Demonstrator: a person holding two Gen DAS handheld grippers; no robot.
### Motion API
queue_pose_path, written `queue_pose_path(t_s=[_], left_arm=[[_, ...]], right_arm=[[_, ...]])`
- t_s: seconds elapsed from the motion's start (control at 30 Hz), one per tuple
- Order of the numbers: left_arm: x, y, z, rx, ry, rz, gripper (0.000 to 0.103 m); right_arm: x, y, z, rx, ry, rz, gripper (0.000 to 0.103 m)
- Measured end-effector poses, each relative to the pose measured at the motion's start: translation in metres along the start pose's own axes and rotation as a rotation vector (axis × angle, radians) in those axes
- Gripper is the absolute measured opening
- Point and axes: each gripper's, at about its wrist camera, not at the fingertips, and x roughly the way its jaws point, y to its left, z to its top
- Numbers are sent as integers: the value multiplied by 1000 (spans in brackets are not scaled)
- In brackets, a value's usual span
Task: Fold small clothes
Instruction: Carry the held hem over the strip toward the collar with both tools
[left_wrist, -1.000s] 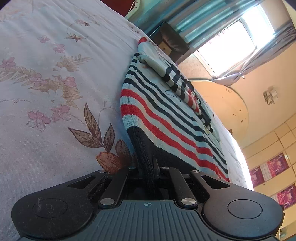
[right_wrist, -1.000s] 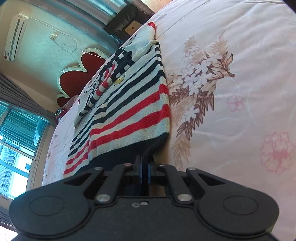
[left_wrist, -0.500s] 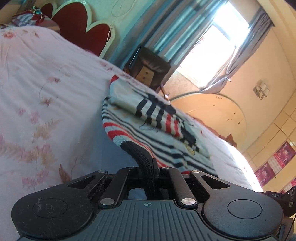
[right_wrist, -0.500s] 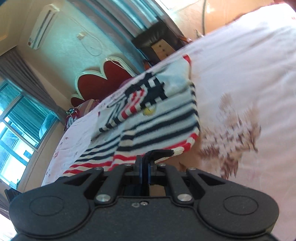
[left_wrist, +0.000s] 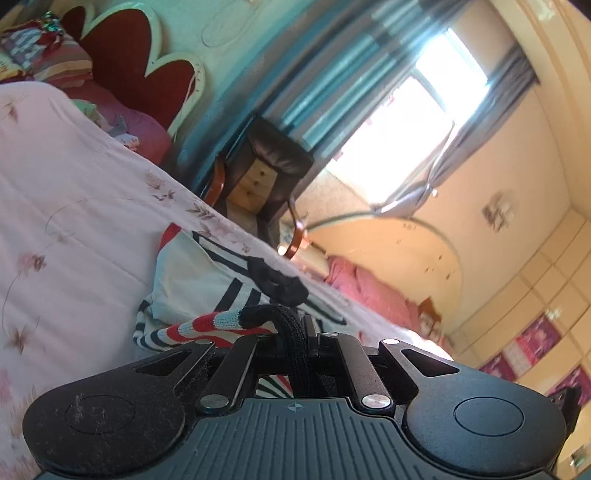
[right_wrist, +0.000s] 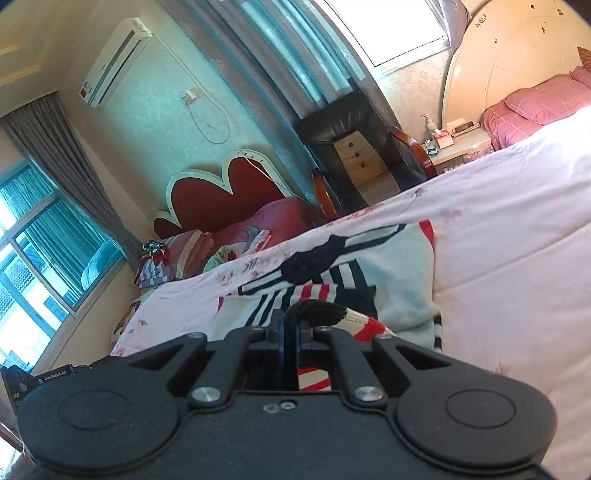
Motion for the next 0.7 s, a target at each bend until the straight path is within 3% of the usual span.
queue_pose_path(t_s=[0.3,0.6,0.7], left_arm=[[60,31,22,-52,77,15,4],[170,69,51,-63,174,46,4],[214,83,64,-108,187,44,4]], right_arm=[[53,-26,22,105,47,-35,6],[143,-65,34,211,89,-120,6],[172,-86,44,282,89,-145,6]])
